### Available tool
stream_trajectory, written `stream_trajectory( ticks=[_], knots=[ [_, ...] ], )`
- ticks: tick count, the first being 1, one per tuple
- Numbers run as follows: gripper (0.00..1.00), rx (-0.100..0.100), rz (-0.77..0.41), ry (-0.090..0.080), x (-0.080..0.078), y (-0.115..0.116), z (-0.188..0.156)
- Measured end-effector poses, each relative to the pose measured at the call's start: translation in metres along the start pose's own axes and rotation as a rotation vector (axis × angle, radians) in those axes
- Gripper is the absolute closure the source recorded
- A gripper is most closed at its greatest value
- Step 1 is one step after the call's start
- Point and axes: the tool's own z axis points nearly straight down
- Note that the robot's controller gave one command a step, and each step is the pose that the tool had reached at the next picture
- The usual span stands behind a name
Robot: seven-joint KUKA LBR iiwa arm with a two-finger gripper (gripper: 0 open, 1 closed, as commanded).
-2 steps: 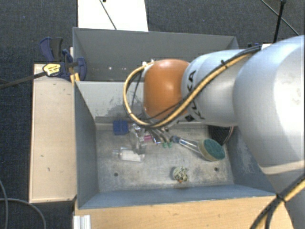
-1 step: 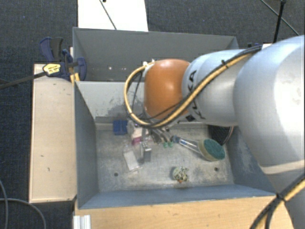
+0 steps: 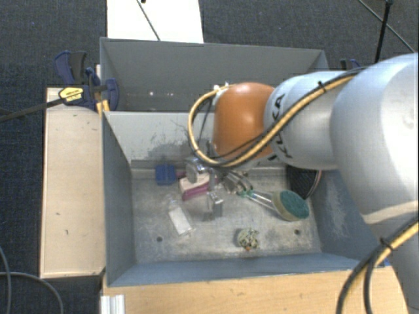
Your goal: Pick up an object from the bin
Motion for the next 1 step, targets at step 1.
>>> stream_trajectory(
  ticks=[1],
  knots=[
    [1.00, 0.001, -0.002, -0.016, -0.0045, 0.0013, -0.0057]
  ],
)
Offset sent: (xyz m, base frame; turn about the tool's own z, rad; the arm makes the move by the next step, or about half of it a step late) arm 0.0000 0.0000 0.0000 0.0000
